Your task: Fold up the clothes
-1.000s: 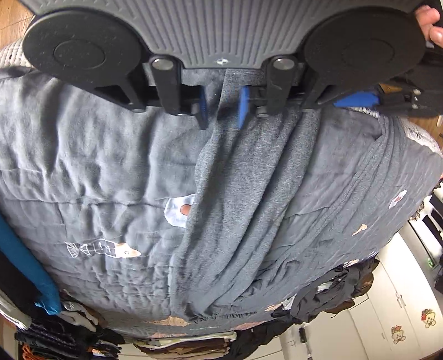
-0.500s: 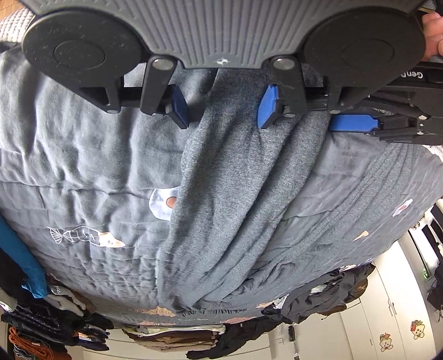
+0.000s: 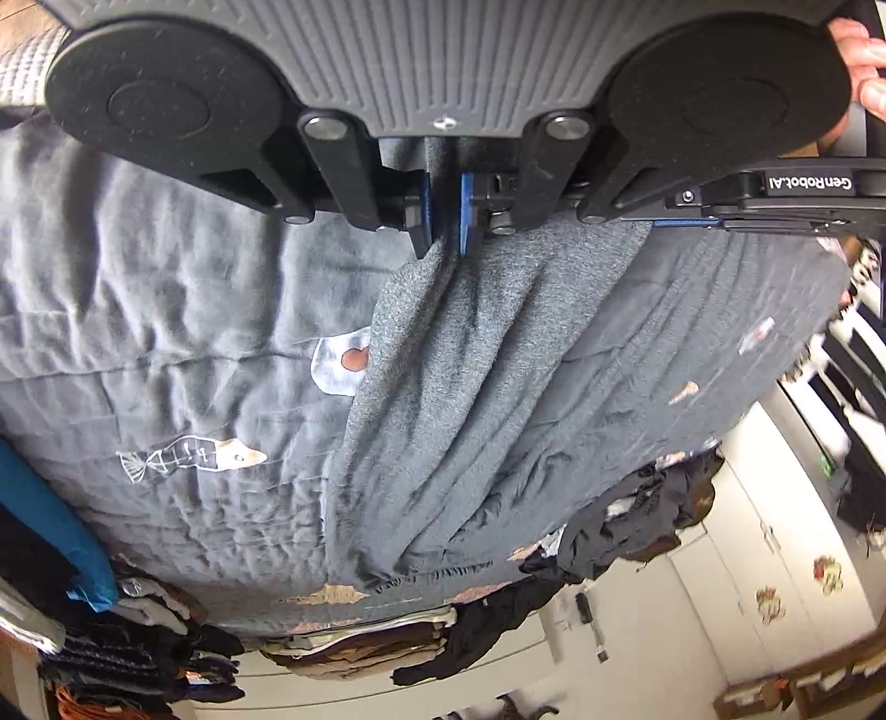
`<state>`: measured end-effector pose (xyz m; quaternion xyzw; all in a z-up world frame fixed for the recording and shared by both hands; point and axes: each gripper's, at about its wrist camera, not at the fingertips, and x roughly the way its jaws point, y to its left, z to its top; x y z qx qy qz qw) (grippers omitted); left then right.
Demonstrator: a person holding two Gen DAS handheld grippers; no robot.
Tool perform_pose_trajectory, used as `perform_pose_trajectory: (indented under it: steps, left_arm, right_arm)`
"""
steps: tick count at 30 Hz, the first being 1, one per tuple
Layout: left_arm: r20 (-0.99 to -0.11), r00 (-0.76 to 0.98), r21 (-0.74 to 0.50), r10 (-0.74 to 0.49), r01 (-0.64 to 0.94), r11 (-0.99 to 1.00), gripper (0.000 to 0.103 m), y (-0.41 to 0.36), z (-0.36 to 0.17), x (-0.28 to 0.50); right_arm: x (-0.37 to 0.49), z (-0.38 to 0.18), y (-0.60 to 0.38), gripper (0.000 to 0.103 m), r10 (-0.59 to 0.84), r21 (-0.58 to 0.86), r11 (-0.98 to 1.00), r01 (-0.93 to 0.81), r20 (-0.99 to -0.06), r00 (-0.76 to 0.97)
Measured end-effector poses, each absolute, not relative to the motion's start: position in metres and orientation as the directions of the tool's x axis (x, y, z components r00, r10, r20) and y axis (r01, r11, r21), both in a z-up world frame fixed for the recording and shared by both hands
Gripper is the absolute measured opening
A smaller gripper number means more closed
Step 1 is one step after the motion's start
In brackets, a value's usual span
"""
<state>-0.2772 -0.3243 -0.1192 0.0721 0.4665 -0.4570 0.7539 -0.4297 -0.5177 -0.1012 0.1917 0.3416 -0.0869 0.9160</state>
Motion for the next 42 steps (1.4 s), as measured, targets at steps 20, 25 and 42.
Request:
perform_pose_trajectory:
  steps: [20,25,42]
  left_arm:
    - [-0.641,0.357,-0.161,-0.679,0.803,0.574,0.063,-0.383,-0.072,-0.232]
    - [-0.67,0.375,-0.115,-0.641,0.801,0.588,0.063,-0.403,-0.089,-0.197]
    - [-0.726,0.281,-0.224,-0.628,0.767,0.602,0.009,-0.421,-0.121,-0.141]
  right_arm:
    - [-0.393,-0.079,-0.539,0.03,-0.116,0.152,0.95,0.272,-0.638,0.762]
    - [-0.339,-0.104,-0.559,0.032,-0.144,0.081,0.957,0.278,-0.699,0.701]
    - [-0.27,-0.135,-0.595,0.006,-0.134,0.129,0.933,0.337,-0.743,0.655]
